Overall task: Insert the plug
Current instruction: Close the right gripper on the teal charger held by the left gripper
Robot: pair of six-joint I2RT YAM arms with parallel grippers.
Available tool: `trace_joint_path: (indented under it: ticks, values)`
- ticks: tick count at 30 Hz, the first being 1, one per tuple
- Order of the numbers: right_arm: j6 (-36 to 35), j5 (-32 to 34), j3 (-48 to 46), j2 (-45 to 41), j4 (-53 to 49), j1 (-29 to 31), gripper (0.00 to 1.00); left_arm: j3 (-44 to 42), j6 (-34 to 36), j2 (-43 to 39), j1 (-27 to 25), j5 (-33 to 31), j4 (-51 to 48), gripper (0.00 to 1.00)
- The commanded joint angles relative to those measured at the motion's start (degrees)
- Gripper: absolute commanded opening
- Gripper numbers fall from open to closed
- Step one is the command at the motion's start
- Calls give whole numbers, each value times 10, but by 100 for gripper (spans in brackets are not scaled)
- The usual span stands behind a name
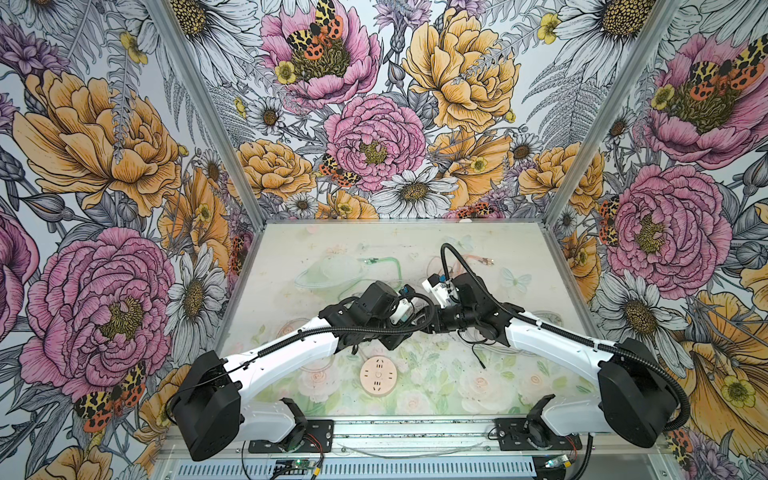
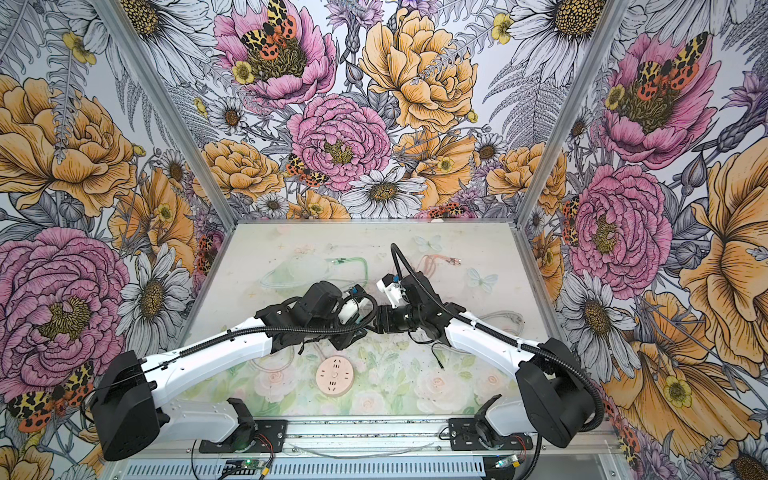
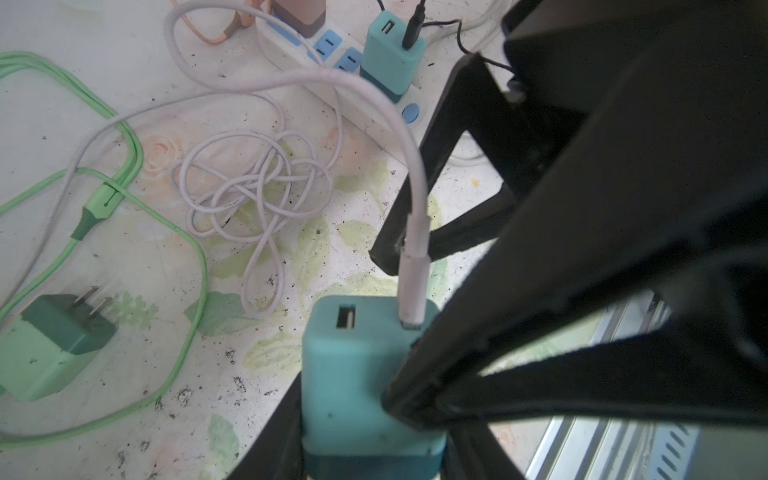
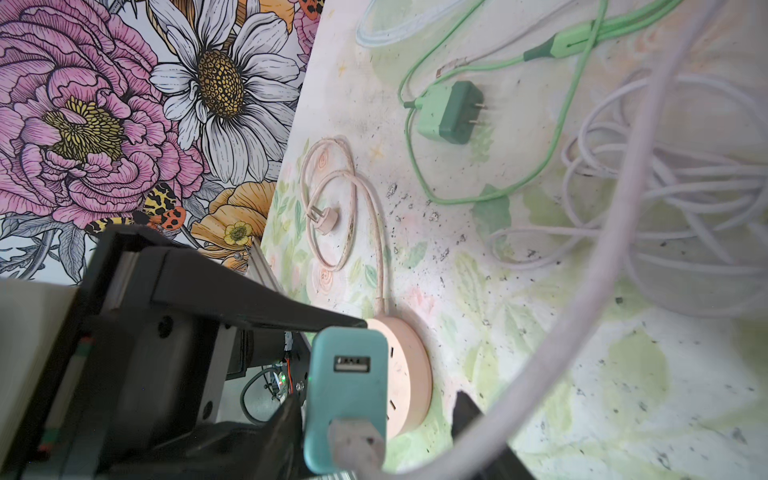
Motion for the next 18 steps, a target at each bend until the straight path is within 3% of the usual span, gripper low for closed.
trace_joint_path:
  ticks: [1,14,18]
  values:
    - [-3,-18,13,10,17,-1,56,6,21,-21,-5,-3,29,30]
    - [1,-36,26,32,17,7,54,20,45,-2,-7,1,51,30]
    - [1,-40,28,35,17,7,48,27,49,6,-8,2,55,30]
